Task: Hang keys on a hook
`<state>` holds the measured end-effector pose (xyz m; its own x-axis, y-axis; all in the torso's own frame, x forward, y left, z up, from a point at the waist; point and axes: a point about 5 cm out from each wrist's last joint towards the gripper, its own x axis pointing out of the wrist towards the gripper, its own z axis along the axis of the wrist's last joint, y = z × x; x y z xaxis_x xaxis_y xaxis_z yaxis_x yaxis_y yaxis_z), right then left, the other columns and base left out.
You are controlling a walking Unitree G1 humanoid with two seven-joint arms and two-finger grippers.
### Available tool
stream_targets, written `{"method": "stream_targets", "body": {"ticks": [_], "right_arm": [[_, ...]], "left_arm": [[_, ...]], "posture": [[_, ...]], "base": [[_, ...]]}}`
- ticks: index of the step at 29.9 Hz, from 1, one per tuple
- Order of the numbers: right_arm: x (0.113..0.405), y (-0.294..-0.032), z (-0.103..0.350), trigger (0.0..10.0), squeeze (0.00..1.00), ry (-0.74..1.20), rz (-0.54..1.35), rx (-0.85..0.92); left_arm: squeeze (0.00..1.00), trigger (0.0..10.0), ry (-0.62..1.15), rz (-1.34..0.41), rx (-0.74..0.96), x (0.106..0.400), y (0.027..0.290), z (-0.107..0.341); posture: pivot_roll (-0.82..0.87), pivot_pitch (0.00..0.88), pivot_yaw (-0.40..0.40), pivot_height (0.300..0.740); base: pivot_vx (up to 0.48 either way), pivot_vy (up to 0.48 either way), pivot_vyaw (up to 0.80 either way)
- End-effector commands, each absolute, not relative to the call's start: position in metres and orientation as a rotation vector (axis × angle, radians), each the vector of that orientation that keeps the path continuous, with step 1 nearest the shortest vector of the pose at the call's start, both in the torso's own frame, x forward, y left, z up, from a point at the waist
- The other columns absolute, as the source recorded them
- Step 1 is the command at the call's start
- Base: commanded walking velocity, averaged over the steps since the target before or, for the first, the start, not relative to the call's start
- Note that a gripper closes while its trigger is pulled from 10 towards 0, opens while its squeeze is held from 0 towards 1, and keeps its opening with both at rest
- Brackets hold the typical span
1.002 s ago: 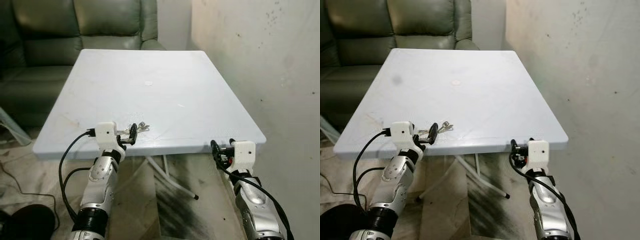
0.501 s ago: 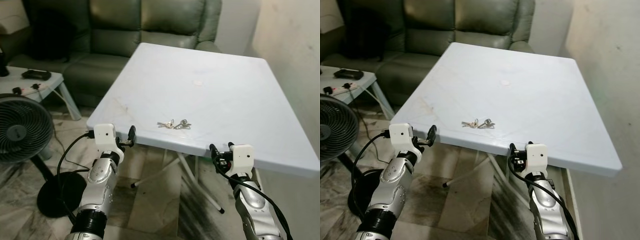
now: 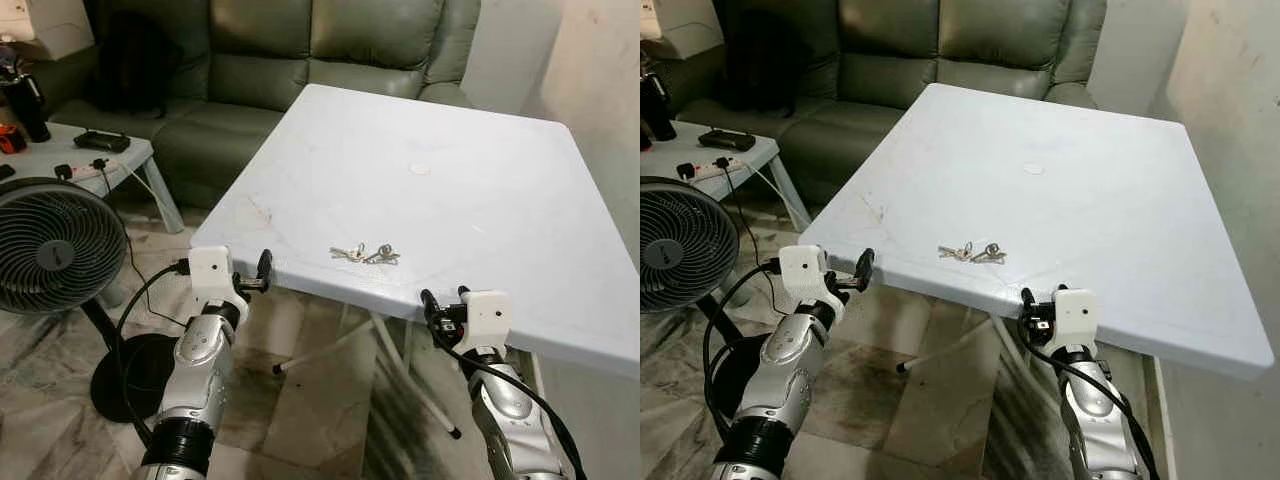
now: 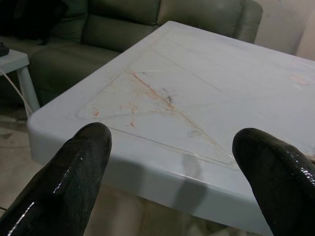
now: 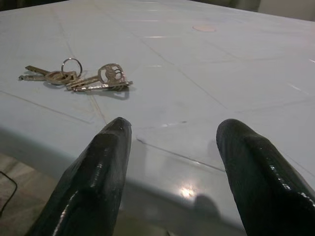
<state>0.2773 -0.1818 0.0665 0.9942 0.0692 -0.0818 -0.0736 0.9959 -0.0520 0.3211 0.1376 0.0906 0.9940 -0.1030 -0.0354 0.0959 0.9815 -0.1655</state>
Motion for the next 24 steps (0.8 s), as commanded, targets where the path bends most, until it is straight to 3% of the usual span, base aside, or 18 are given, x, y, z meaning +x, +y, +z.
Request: {"method": "stream_targets", "body": {"ticks": [1,13,24], "right_arm": [[0.2799,-0.1805,0.0720,10.0,0.00,0.063,0.076,-0.058],[0.2797,-0.1798,0.0718,10.0,0.00,0.061,0.080,-0.051],[0.2788,-0.1808,0.0721,10.0,0.00,0.059,0.070,-0.020]], "left_arm": [[0.00,10.0,0.032,-0.101,-0.163,0.3212,0.1389,0.0938],[0.00,10.0,0.009,-0.085,-0.155,0.3215,0.1385,0.0964],[0.00,10.0,0.015,-0.103,-0.139,0.3201,0.1341,0.0956]], "posture": [[0.06,0.000,-0.024,0.740],[0.06,0.000,-0.024,0.740],[0.06,0.000,-0.025,0.740]], "base": [[0.244,0.000,0.80],[0.020,0.000,0.73],[0.000,0.000,0.00]]}}
